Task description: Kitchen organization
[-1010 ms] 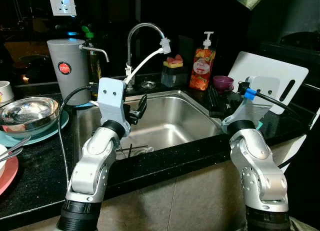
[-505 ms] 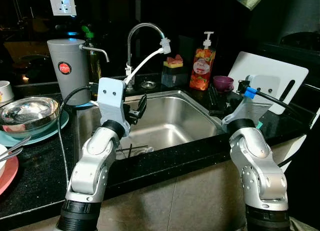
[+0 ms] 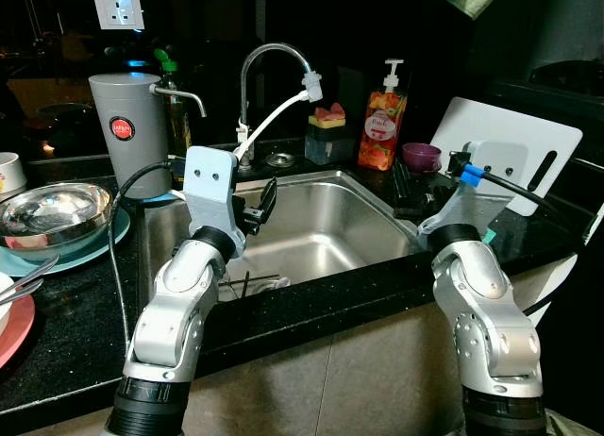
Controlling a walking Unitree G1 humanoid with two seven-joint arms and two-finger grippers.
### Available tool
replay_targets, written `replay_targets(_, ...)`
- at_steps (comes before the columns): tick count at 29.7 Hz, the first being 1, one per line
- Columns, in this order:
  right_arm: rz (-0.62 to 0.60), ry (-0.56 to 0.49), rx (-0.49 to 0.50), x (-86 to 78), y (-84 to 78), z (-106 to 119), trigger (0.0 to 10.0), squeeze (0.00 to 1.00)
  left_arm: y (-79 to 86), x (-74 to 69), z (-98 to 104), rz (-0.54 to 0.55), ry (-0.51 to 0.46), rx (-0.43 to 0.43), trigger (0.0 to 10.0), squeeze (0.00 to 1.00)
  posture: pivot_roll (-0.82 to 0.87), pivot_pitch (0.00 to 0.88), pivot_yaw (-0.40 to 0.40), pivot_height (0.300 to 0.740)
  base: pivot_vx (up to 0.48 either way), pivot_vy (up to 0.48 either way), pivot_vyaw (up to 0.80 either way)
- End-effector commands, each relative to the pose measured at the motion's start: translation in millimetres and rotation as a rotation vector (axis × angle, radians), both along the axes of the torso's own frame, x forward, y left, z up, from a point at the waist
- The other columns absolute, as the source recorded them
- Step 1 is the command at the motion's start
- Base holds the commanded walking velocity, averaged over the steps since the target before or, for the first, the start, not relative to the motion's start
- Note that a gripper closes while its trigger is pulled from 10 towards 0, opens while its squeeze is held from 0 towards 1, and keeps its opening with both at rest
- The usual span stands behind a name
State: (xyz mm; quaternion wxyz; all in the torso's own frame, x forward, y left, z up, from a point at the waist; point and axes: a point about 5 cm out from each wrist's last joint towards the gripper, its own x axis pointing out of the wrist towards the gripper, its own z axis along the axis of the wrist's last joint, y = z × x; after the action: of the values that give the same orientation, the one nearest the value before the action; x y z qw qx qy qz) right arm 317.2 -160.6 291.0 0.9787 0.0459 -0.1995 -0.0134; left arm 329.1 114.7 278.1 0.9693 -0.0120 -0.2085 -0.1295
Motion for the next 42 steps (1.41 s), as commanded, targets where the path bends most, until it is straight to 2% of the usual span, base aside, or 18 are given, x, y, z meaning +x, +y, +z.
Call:
replay_targets(1,-0.008,0.011,-0.002,0.4,-1.0,-3.3,10.0,0.0,-1.3,-0.1,3.1,-0.006,-0.01,0.005,10.0,0.0,0.03,0.0,-0.067,0.74,0.0,0.0,0.0)
replay_targets(42,0.009,0.009,-0.009,2.7,1.7,-2.2,10.0,0.0,0.9,-0.6,3.1,0.005,-0.011,0.007,10.0,0.0,0.04,0.0,-0.081,0.74,0.0,0.0,0.0)
